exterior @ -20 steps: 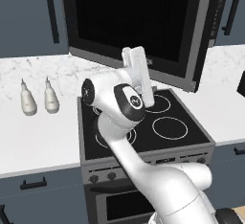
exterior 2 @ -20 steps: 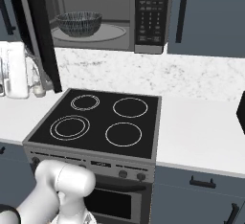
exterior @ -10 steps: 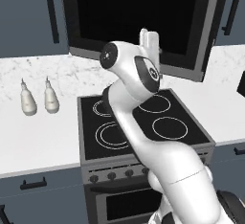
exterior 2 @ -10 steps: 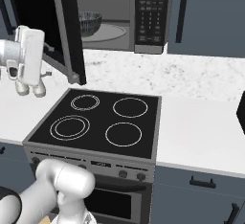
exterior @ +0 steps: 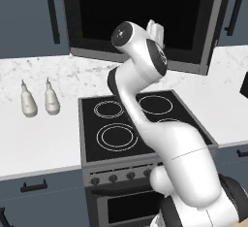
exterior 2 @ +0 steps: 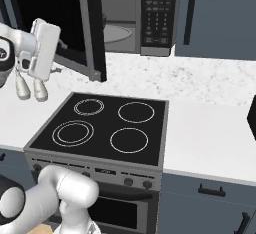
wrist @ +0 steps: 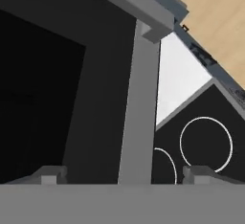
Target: Open the microwave, place the bowl with waffle inside the microwave, then close the microwave door and turn it on.
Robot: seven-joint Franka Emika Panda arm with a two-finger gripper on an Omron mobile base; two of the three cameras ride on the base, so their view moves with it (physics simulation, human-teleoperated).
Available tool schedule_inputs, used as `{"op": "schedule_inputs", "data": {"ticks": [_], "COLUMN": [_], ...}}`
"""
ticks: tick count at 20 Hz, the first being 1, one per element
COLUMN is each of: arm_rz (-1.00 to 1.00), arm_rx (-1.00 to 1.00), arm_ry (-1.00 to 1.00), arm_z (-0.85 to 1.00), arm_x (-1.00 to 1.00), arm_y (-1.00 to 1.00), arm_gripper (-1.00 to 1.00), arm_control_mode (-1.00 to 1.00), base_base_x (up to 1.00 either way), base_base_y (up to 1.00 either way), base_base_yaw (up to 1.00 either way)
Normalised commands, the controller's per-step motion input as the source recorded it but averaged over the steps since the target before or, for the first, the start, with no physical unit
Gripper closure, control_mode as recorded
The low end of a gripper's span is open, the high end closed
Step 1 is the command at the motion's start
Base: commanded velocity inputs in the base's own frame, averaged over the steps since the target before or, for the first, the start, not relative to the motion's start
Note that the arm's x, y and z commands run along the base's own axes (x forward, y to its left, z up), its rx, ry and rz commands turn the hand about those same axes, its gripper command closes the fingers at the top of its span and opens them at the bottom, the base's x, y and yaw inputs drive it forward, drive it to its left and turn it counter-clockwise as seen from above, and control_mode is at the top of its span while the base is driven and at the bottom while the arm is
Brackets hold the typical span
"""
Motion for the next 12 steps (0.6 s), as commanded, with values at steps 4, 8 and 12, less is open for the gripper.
{"op": "schedule_inputs", "data": {"ticks": [4, 8, 12], "arm_rz": [0.03, 0.05, 0.06], "arm_rx": [0.2, 0.22, 0.24], "arm_ry": [-0.04, -0.1, -0.16], "arm_z": [0.0, 0.0, 0.0], "arm_x": [0.64, 0.68, 0.59], "arm_y": [-0.04, -0.11, -0.17], "arm_gripper": [-1.0, -1.0, -1.0], "arm_control_mode": [-1.0, -1.0, -1.0], "base_base_x": [0.0, 0.0, 0.0], "base_base_y": [0.0, 0.0, 0.0], "base_base_yaw": [0.0, 0.0, 0.0]}}
